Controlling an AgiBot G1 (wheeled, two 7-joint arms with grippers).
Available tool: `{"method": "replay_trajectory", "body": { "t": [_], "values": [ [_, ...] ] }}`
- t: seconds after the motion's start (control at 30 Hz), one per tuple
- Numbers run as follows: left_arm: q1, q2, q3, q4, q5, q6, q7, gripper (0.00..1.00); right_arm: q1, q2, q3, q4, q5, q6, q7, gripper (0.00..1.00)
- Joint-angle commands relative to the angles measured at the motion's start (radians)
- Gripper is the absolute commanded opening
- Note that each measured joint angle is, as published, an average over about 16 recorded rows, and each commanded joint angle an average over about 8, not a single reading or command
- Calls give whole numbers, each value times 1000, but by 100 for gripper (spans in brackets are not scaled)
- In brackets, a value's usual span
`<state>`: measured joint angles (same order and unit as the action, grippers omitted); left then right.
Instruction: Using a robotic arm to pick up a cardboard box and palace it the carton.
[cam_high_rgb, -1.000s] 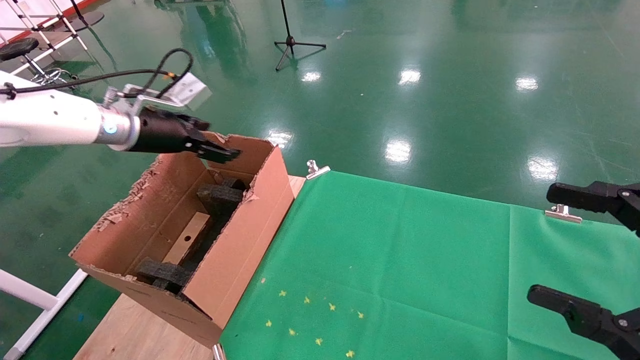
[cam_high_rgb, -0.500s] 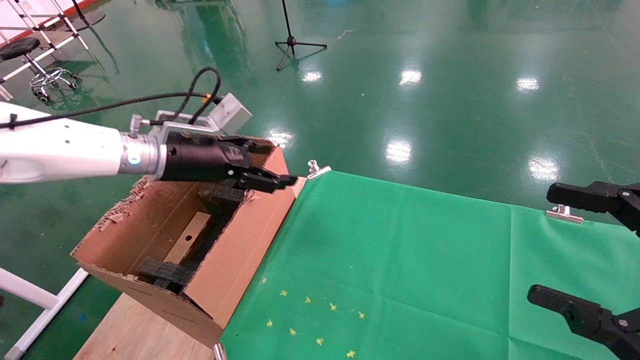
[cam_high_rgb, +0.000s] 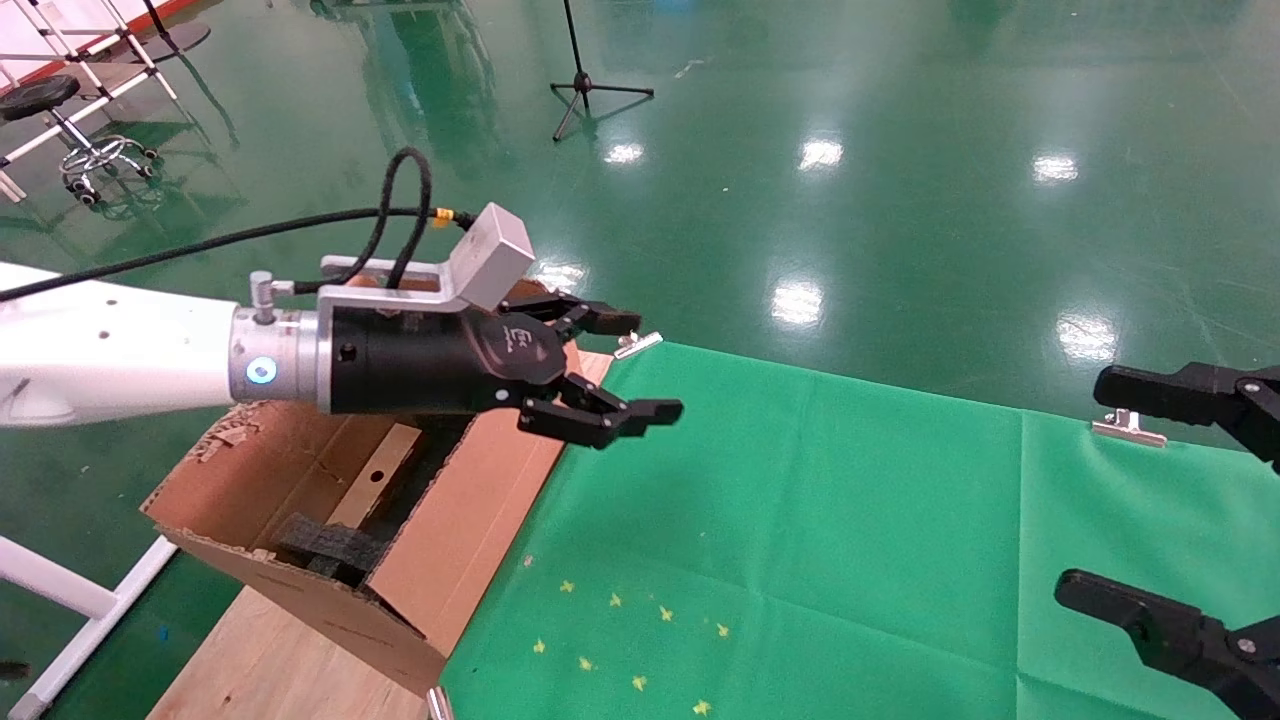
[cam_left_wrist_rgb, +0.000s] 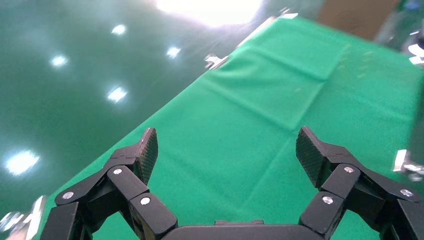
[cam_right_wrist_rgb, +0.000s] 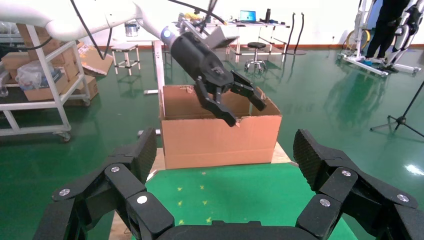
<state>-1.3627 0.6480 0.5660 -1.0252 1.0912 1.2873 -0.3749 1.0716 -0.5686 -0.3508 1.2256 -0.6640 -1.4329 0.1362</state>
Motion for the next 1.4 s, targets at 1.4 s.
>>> {"method": "replay_trajectory", "body": {
  "t": [1.4],
  "values": [
    [296,-38,-294,-266,-371,214,190,100,0,0,0,0,0,0,0,100]
  ]
}}
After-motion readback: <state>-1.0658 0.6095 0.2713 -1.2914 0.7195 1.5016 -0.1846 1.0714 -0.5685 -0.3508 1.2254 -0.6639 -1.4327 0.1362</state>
